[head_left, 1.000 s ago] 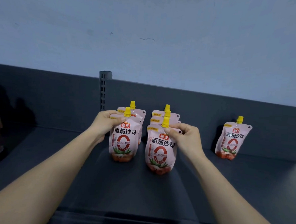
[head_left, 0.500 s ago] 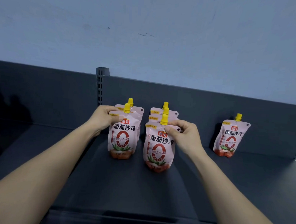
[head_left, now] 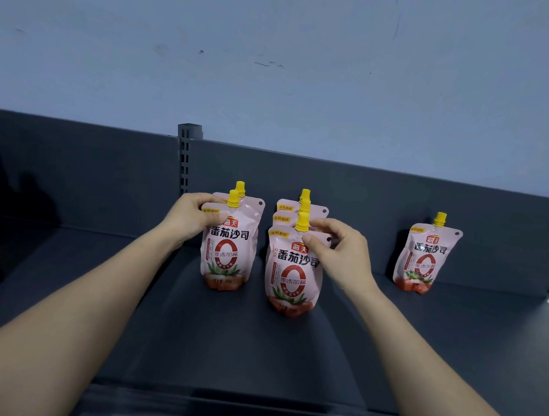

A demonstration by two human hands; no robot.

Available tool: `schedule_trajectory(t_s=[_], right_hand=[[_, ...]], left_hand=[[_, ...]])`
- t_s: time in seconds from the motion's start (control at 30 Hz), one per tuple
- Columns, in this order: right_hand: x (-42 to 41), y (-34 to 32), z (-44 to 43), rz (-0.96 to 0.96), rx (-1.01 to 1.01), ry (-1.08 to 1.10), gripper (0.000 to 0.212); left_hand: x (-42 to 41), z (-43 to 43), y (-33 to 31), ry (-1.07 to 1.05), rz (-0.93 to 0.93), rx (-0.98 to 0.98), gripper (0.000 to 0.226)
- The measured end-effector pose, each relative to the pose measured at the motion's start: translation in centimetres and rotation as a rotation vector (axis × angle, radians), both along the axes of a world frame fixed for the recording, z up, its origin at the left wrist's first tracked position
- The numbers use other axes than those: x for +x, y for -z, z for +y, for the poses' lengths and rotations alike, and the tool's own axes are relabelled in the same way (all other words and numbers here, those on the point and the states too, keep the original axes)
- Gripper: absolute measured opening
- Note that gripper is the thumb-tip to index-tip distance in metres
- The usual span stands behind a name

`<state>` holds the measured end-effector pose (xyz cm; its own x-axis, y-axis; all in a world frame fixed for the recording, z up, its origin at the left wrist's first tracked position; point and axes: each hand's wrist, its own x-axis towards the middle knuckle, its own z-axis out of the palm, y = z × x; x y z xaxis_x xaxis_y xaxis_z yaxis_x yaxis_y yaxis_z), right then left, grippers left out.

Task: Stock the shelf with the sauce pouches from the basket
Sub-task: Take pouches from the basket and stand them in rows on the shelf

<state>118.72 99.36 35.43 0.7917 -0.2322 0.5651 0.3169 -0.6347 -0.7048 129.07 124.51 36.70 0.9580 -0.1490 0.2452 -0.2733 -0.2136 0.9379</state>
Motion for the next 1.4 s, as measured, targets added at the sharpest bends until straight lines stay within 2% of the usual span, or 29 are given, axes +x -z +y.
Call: schedule_trajectory(t_s=[0.2, 0.33, 0.43, 0.53, 0.93, 1.1, 1.3, 1.4], right_hand=[[-1.3, -0.8, 1.4, -0.232, -0.328, 0.132, 0.057], [-2.3, -1.7, 3.6, -0.34, -0.44, 0.148, 0.058], [-3.2, -1.8, 5.8, -0.357, -0.49, 0.046, 0.056], [-4.4, -1.4, 8.0, -0.307, -0.512, -0.088, 0.056], [-10.2, 2.4, 14.9, 0.017, -0.737, -0.405, 0.063], [-12.0, 3.1, 17.6, 0.046, -0.8, -0.514, 0.063], [-14.4, 4.2, 22.1, 0.036, -0.875, -0.615, 0.06], [-15.7, 4.9, 25.1, 0.04, -0.905, -0.672, 0.057]], left_hand=[[-1.4, 0.7, -0.1, -0.215, -0.191, 0.371, 0.046], [-4.3, 1.6, -0.5, -0.306, -0.335, 0.677, 0.047], [-7.2, 2.9, -0.6, -0.386, -0.355, 0.908, 0.056], [-10.5, 4.5, -0.4, -0.469, -0.356, 1.055, 0.052], [-24.1, 11.7, 2.4, -0.65, -0.238, 1.349, 0.045], [-28.7, 14.4, 3.7, -0.727, -0.164, 1.453, 0.039], [-34.3, 18.3, 5.3, -0.801, 0.017, 1.551, 0.051], [-37.2, 20.6, 6.2, -0.843, 0.103, 1.566, 0.041]])
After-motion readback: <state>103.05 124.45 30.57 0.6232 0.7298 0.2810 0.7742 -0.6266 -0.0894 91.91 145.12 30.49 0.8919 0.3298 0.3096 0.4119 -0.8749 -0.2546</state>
